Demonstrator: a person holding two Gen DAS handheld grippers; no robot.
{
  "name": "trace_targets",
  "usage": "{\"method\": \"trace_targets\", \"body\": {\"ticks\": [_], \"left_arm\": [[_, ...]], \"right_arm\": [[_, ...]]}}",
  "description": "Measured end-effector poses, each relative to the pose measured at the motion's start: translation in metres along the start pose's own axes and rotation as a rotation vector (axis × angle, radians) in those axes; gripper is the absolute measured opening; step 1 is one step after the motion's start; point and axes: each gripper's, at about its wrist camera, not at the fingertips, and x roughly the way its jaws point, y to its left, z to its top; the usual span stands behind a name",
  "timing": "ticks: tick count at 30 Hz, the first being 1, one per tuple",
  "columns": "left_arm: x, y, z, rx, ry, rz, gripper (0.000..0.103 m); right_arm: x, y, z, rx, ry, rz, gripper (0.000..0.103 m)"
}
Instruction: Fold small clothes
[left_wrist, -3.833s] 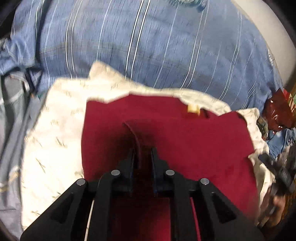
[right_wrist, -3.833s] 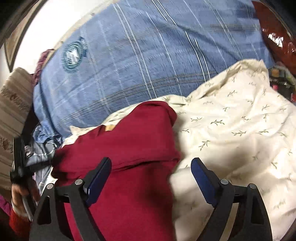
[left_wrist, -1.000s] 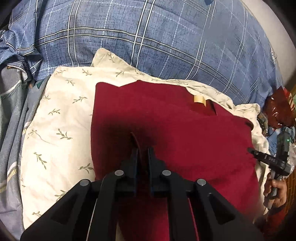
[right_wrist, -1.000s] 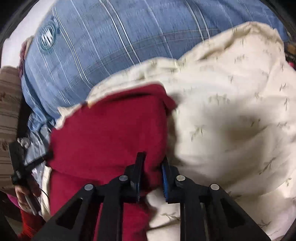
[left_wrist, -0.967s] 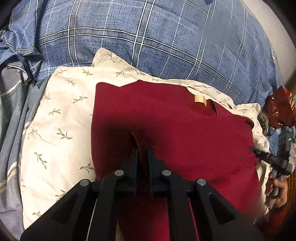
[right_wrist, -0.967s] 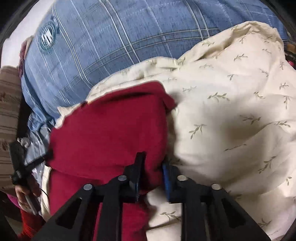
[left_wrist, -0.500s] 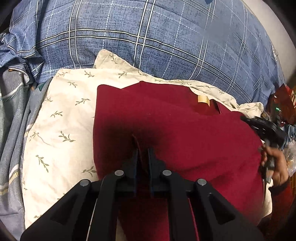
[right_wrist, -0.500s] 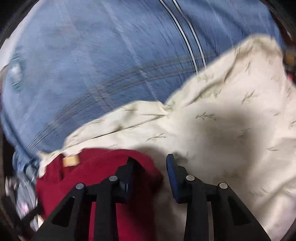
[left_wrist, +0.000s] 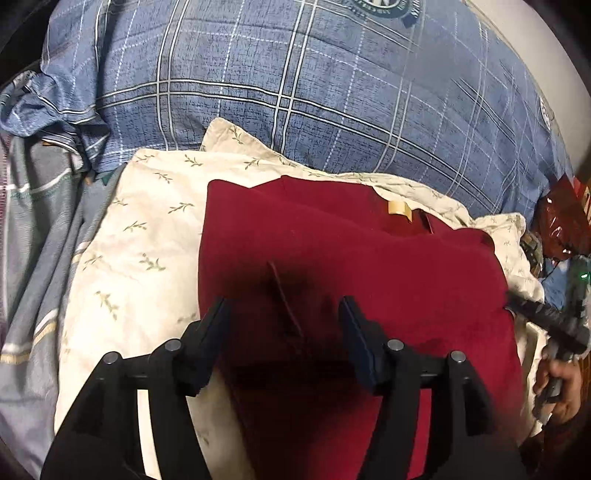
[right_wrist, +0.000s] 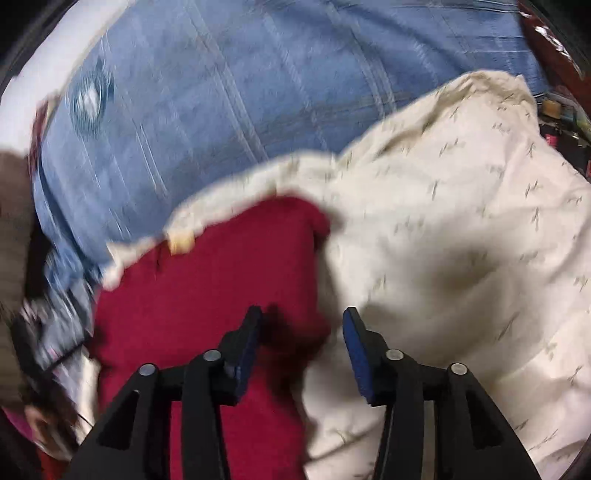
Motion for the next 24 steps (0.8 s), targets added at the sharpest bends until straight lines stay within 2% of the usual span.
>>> {"method": "trace_targets", "body": {"ticks": [4,6,9,12,18,24], "left_arm": [[-0.023,-0.005,-0.026,-0.001,-0.016,0.028,0.067],[-0.030,-0.004,-0.038,0.001,-0.014,0.043,0.067],[-0.038,-0.005,-0.054,0.009,-0.008,0.065,0.067],[-0.047,-0.007,-0.067,0.023,-0.015,0.076,0.067],[-0.067,-0.015,-0.089,0.064,-0.020,0.058,0.067],[-0.082,-0.016,-0.109,0.071,-0.009,0.021,0.067]], "right_arm": [[-0.036,0.005,-0.013,-0.020,-0.055,0.026,0.048],[-0.063,0.005,-0.026,-0.021,-0.084,0.053,0.060],[-0.095,0.006,-0.047,-0.026,-0.102,0.091,0.071],[-0.110,0.007,-0.072,-0.032,-0.095,0.113,0.078],[-0.122,0.003,-0.127,-0.047,-0.053,0.122,0.080],[-0.118,-0.008,-0.160,-0.023,0.001,0.128,0.080]]}}
